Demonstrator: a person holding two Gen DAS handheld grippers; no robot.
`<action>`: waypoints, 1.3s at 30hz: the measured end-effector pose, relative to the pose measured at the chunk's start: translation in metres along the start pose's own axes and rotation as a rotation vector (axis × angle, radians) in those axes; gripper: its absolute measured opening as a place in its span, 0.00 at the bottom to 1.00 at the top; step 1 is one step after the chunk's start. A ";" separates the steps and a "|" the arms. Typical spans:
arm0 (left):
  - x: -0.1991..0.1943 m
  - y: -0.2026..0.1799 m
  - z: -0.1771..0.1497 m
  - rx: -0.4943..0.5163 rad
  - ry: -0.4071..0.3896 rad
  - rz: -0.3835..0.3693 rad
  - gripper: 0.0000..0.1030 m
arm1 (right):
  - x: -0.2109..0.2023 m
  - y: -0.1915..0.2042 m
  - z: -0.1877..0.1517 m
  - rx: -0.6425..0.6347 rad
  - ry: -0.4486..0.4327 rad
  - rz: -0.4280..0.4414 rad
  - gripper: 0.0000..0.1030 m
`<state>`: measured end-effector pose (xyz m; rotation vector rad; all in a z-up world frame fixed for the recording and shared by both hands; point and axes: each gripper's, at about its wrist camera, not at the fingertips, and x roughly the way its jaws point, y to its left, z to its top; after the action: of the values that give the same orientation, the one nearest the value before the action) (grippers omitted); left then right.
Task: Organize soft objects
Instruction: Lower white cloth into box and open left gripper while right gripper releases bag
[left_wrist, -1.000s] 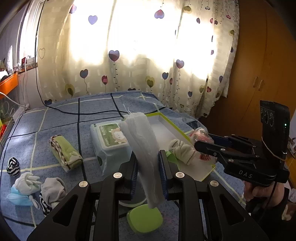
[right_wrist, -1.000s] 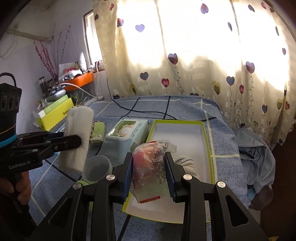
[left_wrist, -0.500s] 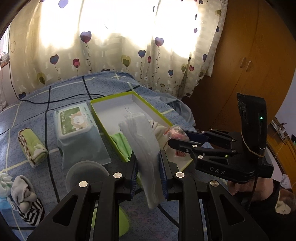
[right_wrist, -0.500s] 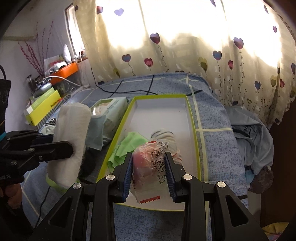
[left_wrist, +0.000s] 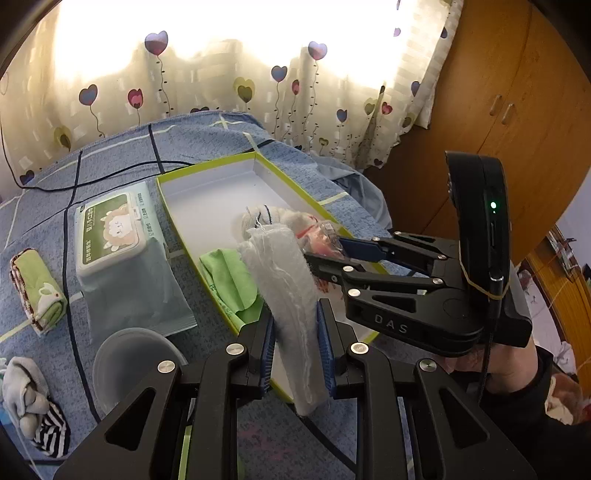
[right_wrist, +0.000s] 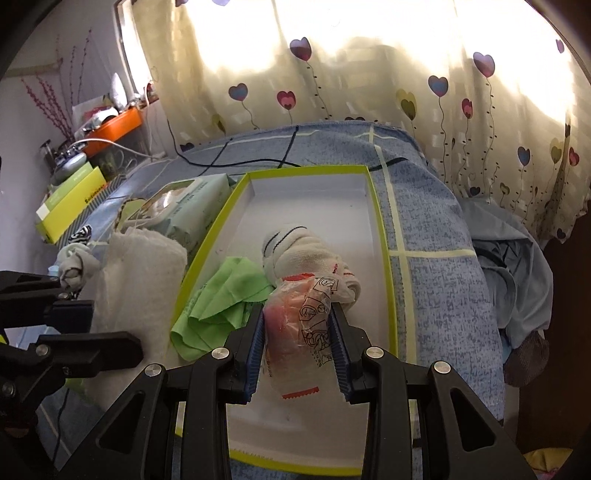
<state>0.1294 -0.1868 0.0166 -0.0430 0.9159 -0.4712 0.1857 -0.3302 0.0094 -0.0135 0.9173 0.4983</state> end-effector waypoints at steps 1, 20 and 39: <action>0.002 0.001 0.001 -0.004 0.003 0.002 0.22 | 0.002 -0.001 0.002 0.003 -0.002 0.005 0.32; 0.038 0.006 0.019 -0.020 0.046 0.022 0.46 | -0.029 -0.015 -0.004 0.069 -0.101 -0.005 0.51; -0.016 0.017 0.009 -0.055 -0.085 0.007 0.46 | -0.044 0.014 -0.011 0.039 -0.098 -0.022 0.57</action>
<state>0.1349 -0.1666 0.0304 -0.1096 0.8453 -0.4346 0.1493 -0.3386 0.0389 0.0361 0.8296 0.4563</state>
